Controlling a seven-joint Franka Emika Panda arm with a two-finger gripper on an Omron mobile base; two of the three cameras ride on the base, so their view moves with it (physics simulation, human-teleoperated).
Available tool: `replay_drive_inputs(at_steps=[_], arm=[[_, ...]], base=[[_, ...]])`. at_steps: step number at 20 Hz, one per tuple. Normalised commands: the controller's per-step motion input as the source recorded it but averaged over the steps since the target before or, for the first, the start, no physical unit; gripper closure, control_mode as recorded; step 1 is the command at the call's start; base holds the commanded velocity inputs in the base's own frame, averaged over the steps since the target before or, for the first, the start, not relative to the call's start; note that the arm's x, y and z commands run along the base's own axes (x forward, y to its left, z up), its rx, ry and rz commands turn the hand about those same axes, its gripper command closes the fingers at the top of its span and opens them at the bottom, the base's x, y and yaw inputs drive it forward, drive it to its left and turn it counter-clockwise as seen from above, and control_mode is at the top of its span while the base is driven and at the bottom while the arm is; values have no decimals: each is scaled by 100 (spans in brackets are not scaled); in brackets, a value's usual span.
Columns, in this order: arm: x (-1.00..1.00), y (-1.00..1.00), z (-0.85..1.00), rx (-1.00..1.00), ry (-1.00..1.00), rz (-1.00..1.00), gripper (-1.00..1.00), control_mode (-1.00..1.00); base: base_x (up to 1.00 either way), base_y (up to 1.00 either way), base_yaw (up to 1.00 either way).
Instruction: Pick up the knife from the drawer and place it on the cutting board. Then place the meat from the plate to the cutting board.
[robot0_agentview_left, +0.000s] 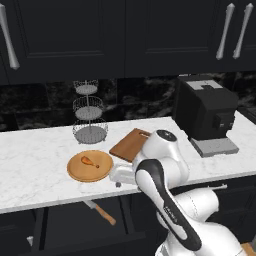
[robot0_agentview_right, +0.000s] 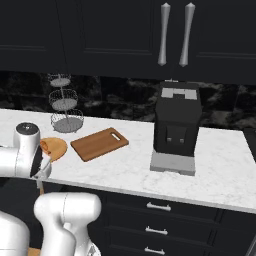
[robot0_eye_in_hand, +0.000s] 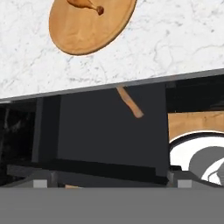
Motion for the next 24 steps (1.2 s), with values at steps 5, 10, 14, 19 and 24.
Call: replay_drive_inputs(at_steps=[5, 10, 14, 19, 24], arm=[[-20, 57, -38, -8, 17, -1, -100, -100], [-2, 15, -64, -5, 17, 0, -100, -100], [0, 12, -60, -8, 0, 0, -100, -100], [0, 29, -49, -19, 7, 2, -100, -100], [7, 13, -47, -10, 17, 2, -100, -100]], base=[[0, 0, 0], [0, 0, 0], [0, 0, 0], [0, 0, 0], [0, 0, 0]])
